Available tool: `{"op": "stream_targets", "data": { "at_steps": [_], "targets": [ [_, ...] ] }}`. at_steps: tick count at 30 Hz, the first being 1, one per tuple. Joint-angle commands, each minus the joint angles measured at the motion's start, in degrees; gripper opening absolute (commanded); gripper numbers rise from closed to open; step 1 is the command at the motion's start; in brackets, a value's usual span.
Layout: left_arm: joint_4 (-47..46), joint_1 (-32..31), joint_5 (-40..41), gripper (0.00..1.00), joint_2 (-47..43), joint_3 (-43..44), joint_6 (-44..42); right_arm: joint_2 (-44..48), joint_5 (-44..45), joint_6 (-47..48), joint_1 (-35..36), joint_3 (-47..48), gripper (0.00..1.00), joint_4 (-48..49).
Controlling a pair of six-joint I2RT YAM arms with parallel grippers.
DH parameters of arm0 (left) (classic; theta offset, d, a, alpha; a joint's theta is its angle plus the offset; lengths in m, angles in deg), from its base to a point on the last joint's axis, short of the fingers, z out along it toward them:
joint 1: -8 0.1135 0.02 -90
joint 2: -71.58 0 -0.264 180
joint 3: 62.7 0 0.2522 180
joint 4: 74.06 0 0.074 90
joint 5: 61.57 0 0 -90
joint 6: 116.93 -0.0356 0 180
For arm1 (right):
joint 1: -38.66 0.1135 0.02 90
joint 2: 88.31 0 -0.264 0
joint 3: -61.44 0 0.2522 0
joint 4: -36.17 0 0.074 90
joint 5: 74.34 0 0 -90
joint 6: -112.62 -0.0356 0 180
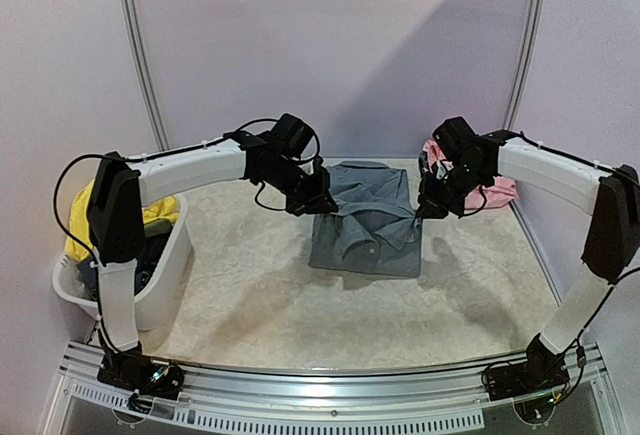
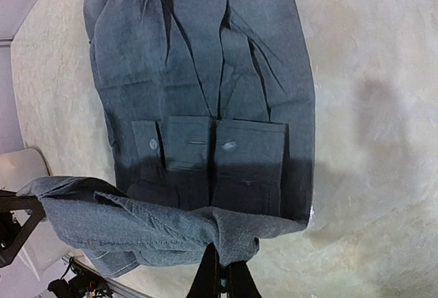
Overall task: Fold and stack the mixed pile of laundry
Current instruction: Fold the rectangle-folded shirt at the center of the board.
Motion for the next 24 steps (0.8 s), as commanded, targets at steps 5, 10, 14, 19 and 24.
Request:
{"op": "stream_targets", "data": {
  "at_steps": [5,10,14,19,24],
  "targets": [
    [0.62,4.78,-2.25,0.00,8.16,5.25,-1.27,-12.48,-2.13,5.35,-3.09,10.98,0.00,1.92],
    [0.80,6.29,-3.84,0.00,13.02,8.72,-1.61,-18.77,-3.22,6.22,-4.01,14.94,0.00,1.41],
    [1.14,6.94,-4.95,0.00,16.24,11.72,-1.74,-22.44,-3.67,5.95,-4.78,17.02,0.00,1.32],
    [1.83,7.66,-6.23,0.00,19.70,13.63,-1.15,-26.12,-3.91,5.12,-5.62,19.17,0.01,1.10],
    [1.80,8.21,-6.07,0.03,21.33,14.25,-0.47,-28.27,-4.19,3.74,-6.38,20.65,0.04,2.36]
  ]
}}
